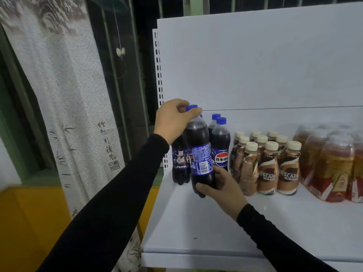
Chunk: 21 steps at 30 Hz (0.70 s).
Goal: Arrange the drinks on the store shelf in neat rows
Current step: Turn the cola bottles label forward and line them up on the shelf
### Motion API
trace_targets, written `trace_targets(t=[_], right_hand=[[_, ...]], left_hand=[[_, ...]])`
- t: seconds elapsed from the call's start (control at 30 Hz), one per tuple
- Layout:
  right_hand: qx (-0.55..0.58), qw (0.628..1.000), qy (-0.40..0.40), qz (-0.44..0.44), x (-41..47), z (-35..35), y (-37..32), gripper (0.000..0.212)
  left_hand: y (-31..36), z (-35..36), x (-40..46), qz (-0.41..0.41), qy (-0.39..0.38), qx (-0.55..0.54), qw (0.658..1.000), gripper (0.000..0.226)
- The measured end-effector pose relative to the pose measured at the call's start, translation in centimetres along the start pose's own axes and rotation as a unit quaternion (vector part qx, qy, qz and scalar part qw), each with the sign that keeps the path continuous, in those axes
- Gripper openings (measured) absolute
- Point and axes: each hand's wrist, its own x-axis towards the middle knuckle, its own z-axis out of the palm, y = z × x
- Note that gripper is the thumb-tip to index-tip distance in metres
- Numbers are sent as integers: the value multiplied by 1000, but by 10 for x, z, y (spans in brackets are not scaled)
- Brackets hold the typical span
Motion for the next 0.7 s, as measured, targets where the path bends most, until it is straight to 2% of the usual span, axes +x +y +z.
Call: trace_targets(t=[0.13, 0.27, 0.33, 0.37, 0.43, 0.5, 0.57, 0.63, 0.7], right_hand=[[77, 997, -29, -1, -11, -4, -9, 51], [151, 984, -86, 37, -16, -6, -11, 43], [220, 968, -92, 82, -15, -4, -7, 48], [247, 959, -89, 109, -15, -3, -6, 50], [280, 945, -91, 139, -14, -2, -3, 52], [261, 951, -91, 137, -14, 0, -3, 42], [166, 976, -93, 103, -16, 2, -7, 37], [55, 992, -96, 61, -16, 2, -8, 50], [21, 996, -79, 42, -16, 2, -10, 55]], left_hand=[[-20, -8, -16, -82, -30, -191, 978, 43], [-47, -3, -51, -179, -113, -376, 902, 46], [-60, 0, -64, -198, -112, -441, 868, 49], [-64, 1, -68, -201, -107, -452, 863, 49], [-69, 0, -71, -202, -94, -443, 868, 50], [-70, 0, -73, -202, -78, -420, 881, 51], [-70, 1, -74, -204, -65, -395, 893, 52], [-70, 2, -74, -203, -51, -372, 904, 53], [-69, 3, -73, -202, -36, -353, 913, 50]])
